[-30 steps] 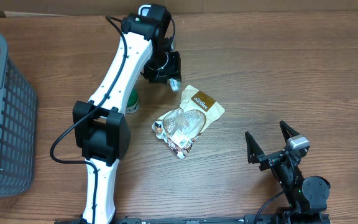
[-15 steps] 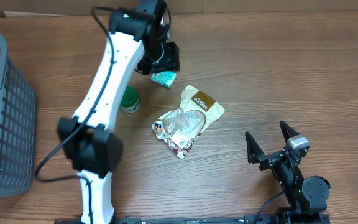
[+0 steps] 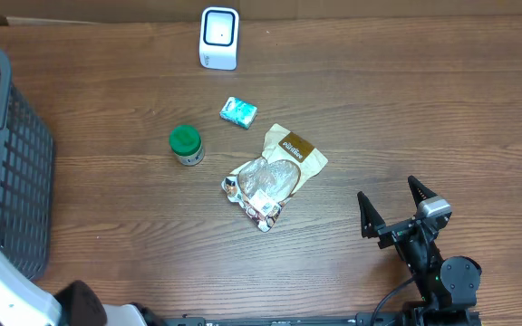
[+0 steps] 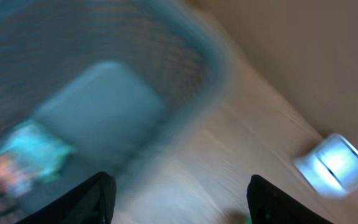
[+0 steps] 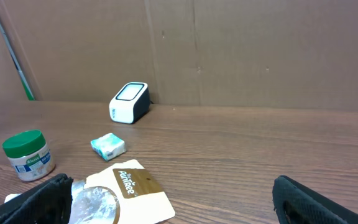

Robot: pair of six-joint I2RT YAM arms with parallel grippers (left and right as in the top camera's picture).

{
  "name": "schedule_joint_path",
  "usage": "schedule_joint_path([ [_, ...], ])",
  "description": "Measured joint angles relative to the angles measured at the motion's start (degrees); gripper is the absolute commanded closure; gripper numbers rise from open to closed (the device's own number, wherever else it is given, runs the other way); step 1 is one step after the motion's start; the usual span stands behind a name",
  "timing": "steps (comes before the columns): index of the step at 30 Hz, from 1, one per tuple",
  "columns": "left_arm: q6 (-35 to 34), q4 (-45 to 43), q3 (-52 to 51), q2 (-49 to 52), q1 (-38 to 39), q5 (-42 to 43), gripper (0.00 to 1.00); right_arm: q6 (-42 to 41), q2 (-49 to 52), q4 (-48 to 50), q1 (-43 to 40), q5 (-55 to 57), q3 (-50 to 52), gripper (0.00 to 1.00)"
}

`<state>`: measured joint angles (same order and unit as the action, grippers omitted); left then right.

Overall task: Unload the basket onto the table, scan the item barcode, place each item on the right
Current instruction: 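Grasp the light green pouch in the basket with the left gripper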

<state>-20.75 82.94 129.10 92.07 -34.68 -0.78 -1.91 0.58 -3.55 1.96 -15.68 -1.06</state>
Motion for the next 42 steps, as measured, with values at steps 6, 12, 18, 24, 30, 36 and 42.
schedule_joint_path([
  [6, -1.62, -6.45, -15.21, 6.25, -11.52, -2.58, 0.28, 0.0, 0.0, 0.0, 0.0, 0.0, 0.0, 0.0],
  [12, 1.29, -19.26, -33.24, 7.48, -14.05, -6.1, 0.13, -0.02, 0.0, -0.04, 0.0, 0.02, 0.0, 0.0],
  [18, 7.82, -34.34, -51.63, 8.04, -14.08, -12.68, 0.11, -0.04, 0.0, -0.02, 0.0, 0.0, 0.0, 0.0],
  [24, 13.51, -45.55, -59.65, 8.24, -14.21, -15.78, 0.14, 0.0, 0.0, -0.07, 0.0, 0.0, 0.0, 0.0],
  [30, 16.55, -47.43, -59.76, 10.97, -14.47, -16.48, 0.17, -0.02, 0.0, -0.04, 0.0, 0.0, 0.0, 0.0],
  [36, 16.92, -48.06, -59.74, 14.47, -16.59, -16.63, 0.32, 0.0, 0.0, -0.04, 0.0, 0.0, 0.0, 0.0],
  [42, 18.03, -48.3, -59.76, 14.82, -17.88, -18.05, 0.94, -0.02, 0.0, -0.02, 0.0, 0.0, 0.0, 0.0],
])
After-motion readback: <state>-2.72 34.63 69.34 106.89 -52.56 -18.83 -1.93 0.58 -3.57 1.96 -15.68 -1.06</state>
